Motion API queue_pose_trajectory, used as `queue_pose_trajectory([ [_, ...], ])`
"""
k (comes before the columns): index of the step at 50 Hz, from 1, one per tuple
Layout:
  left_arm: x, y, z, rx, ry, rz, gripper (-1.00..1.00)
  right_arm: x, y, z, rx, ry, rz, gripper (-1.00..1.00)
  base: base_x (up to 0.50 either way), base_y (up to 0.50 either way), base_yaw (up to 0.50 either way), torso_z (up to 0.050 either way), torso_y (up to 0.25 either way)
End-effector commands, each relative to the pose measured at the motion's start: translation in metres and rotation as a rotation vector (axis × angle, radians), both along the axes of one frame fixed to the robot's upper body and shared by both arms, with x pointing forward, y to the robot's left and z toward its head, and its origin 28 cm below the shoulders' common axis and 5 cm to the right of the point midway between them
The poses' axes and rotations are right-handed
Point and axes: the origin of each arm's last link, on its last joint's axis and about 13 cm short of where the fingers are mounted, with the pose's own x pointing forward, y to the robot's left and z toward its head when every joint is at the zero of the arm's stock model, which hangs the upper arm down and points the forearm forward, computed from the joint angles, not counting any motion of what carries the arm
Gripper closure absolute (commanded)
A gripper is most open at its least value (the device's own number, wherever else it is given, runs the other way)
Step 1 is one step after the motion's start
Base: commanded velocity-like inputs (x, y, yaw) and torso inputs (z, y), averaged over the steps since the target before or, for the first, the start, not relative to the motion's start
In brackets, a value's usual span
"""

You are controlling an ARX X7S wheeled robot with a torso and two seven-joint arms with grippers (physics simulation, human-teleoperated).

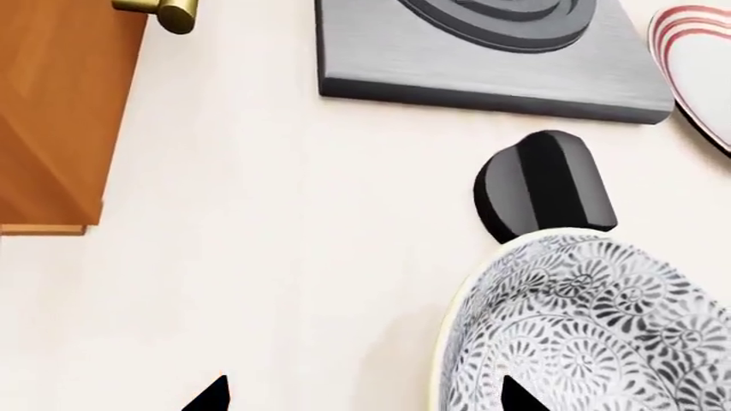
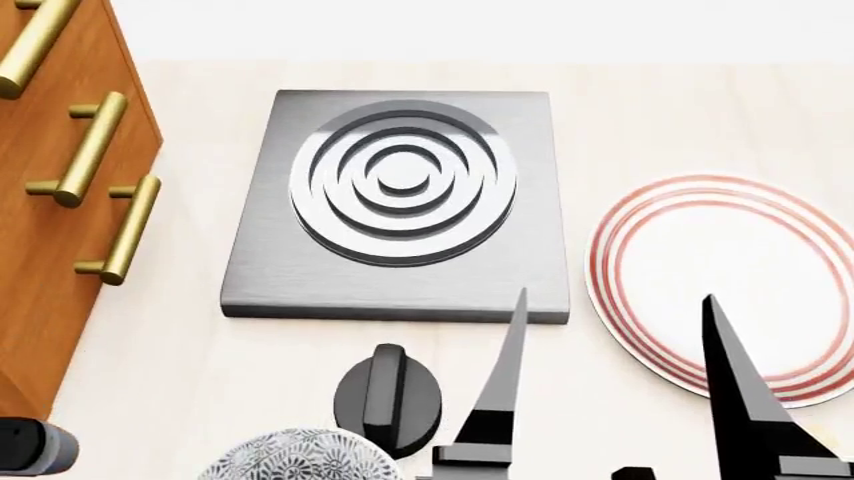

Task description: Put the bowl on the top of the cabinet.

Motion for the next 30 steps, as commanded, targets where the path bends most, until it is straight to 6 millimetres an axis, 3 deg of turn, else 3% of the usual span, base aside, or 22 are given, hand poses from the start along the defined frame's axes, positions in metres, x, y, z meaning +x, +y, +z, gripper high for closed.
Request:
queue_pose_trajectory([
  [1, -0.001, -0.004, -0.002, -0.074, -0.009, -0.027, -1.00, 0.002, -0.002, 0.002, -0.002, -0.022, -0.005, -1.00, 0.00, 0.00, 0.00, 0.000, 0.000],
  [30, -0.002, -0.014, -0.019, -0.123, 0.090, -0.070, -1.00, 0.002, -0.001, 0.002, -0.002, -0.023, -0.005, -1.00, 0.00, 0.00, 0.00, 0.000, 0.000],
])
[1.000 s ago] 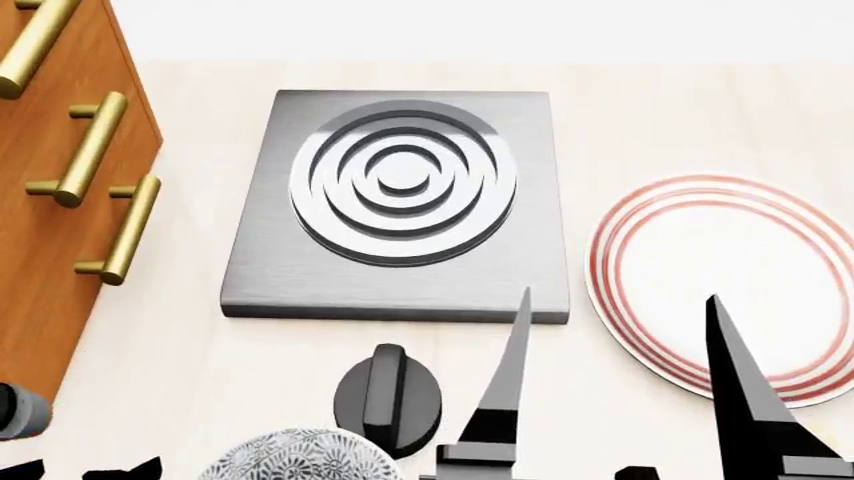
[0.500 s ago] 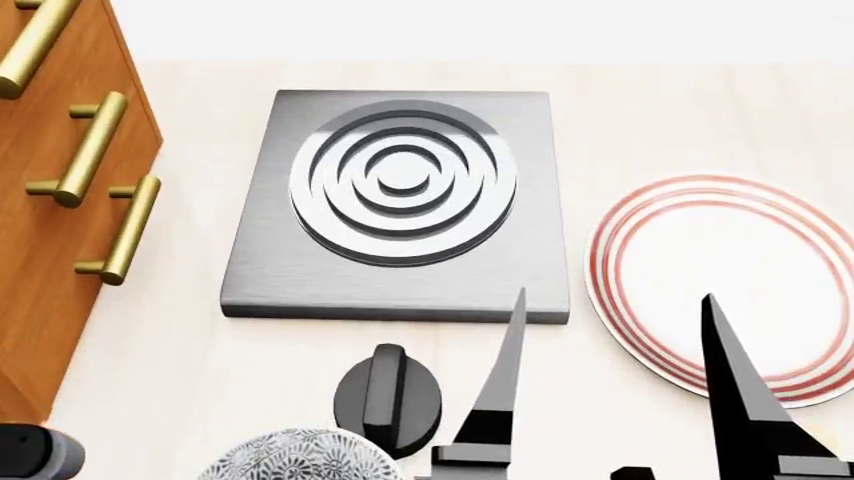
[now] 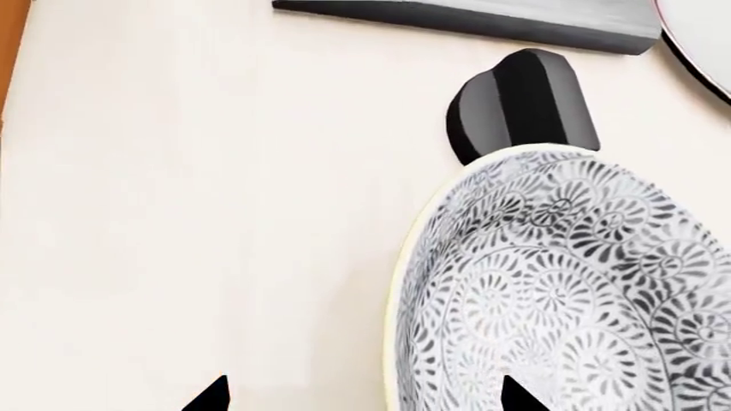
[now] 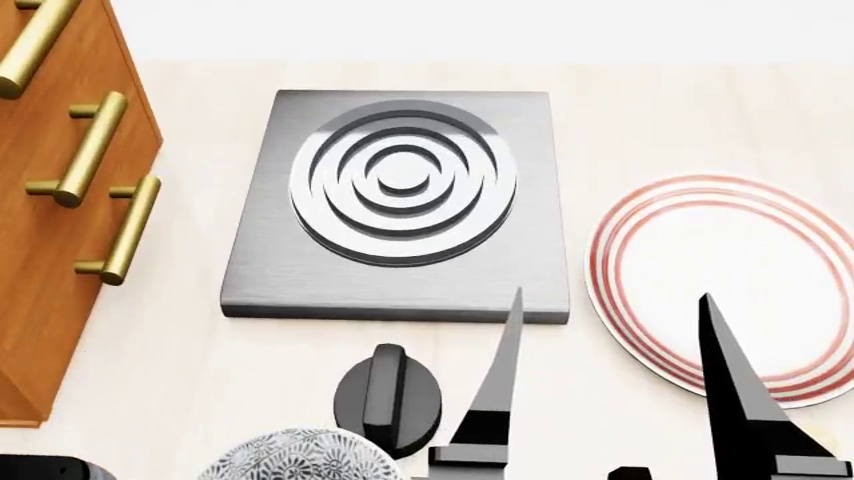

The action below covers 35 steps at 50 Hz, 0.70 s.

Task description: Put the bowl on the top of the cabinet.

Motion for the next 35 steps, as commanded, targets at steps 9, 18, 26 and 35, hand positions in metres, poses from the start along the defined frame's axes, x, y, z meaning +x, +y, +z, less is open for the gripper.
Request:
queue_pose_trajectory([
  [9, 0.0056, -0.0068, -0.0034, -0.137, 0.005, -0.012, -1.00, 0.0020, -0.0022, 0.0012, -0.001, -0.020, -0.008, -1.00, 0.00, 0.00, 0.00, 0.000, 0.000],
  [18, 0.0064, -0.0071, -0.0066, -0.142, 0.019, 0.002, -1.00, 0.0019, -0.0023, 0.0013, -0.001, -0.021, -0.008, -1.00, 0.00, 0.00, 0.00, 0.000, 0.000],
  [26, 0.0085, -0.0072, -0.0085, -0.132, 0.019, 0.004, -1.00, 0.0019, -0.0024, 0.0017, 0.001, -0.020, -0.008, -1.00, 0.00, 0.00, 0.00, 0.000, 0.000],
  [35, 0.0095, -0.0085, -0.0110, -0.125, 0.022, 0.008, -1.00, 0.0018, -0.0032, 0.0024, 0.002, -0.023, -0.011, -1.00, 0.00, 0.00, 0.00, 0.000, 0.000],
])
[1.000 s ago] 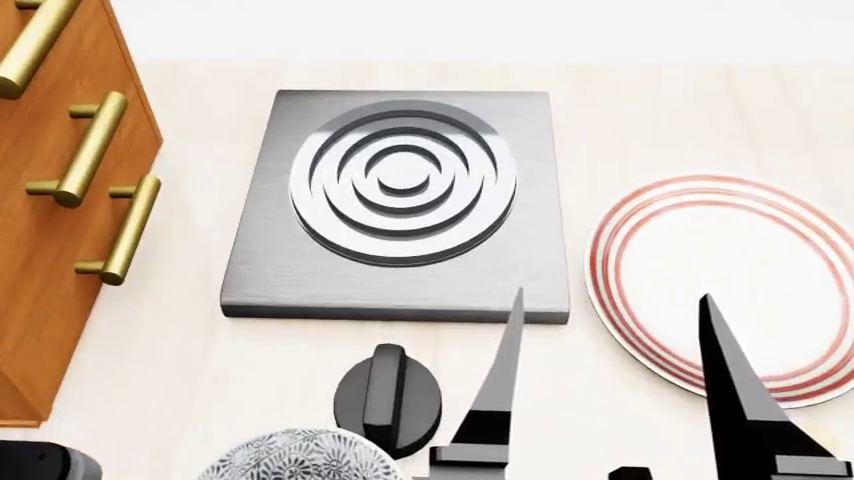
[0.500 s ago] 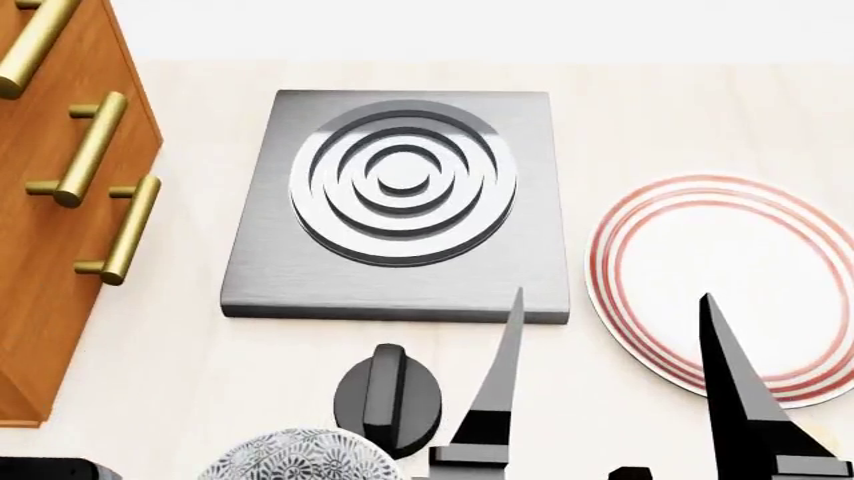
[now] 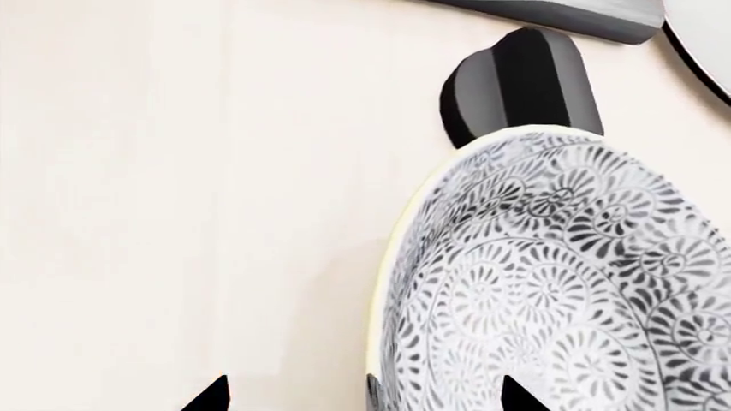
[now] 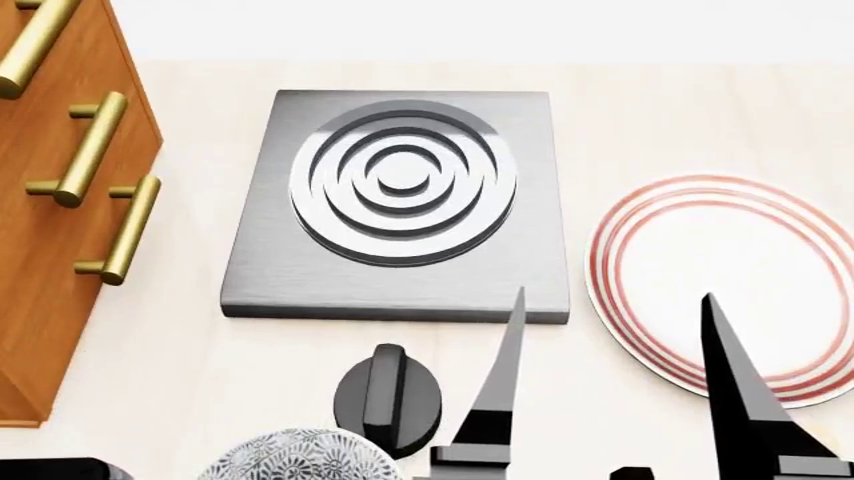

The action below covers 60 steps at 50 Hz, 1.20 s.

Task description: Put the bowl on the top of the cabinet.

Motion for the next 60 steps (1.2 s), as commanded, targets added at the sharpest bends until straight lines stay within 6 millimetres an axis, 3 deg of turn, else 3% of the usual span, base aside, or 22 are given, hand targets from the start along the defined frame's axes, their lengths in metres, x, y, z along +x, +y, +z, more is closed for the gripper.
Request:
queue_pose_trajectory([
  [1, 0.004, -0.003, -0.002, -0.069, -0.021, 0.008, -1.00, 0.002, -0.003, 0.002, 0.001, -0.022, -0.011, -1.00, 0.00, 0.00, 0.00, 0.000, 0.000],
  [40, 0.004, -0.009, -0.014, -0.067, -0.001, 0.001, -1.00, 0.001, -0.003, 0.003, 0.001, -0.028, -0.017, -1.00, 0.00, 0.00, 0.00, 0.000, 0.000],
  [41, 0.004, -0.009, -0.014, -0.066, -0.002, 0.002, 1.00, 0.001, -0.003, 0.003, 0.001, -0.028, -0.016, -1.00, 0.00, 0.00, 0.00, 0.000, 0.000],
  [60, 0.003, -0.008, -0.010, -0.068, -0.014, 0.003, 1.00, 0.002, -0.003, 0.002, 0.004, -0.025, -0.015, -1.00, 0.00, 0.00, 0.00, 0.000, 0.000],
])
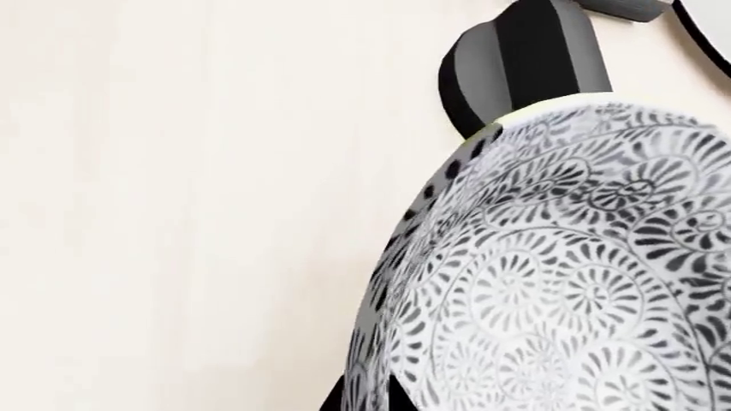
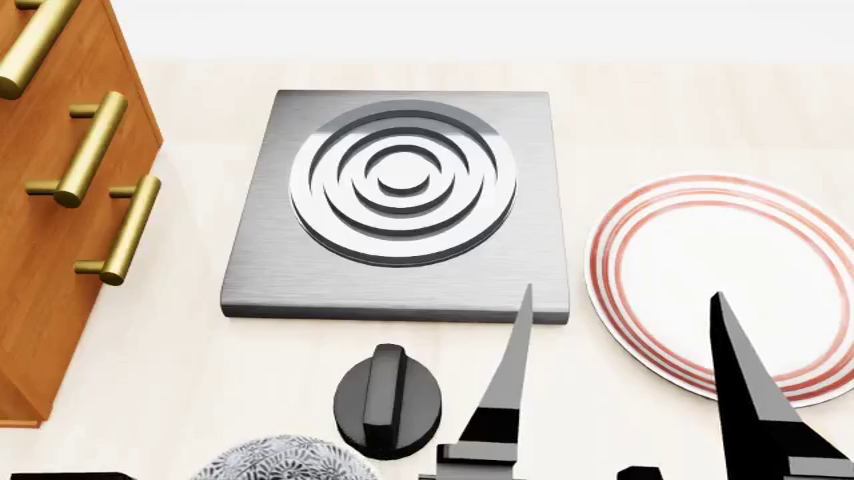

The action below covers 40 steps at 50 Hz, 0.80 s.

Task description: Put the bowl on the top of the cabinet.

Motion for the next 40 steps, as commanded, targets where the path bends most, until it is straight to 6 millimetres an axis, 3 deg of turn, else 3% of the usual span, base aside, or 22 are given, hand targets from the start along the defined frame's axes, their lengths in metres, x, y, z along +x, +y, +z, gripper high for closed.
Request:
queue_pose_trajectory([
  [1, 0.002, -0.001, 0.004, -0.068, -0.025, 0.011, 1.00, 0.003, -0.002, 0.001, 0.001, -0.020, -0.006, -1.00, 0.00, 0.00, 0.00, 0.000, 0.000],
  [40, -0.009, -0.005, 0.042, -0.131, -0.104, -0.032, 1.00, 0.001, -0.002, 0.003, 0.000, -0.024, -0.008, -1.00, 0.00, 0.00, 0.00, 0.000, 0.000],
])
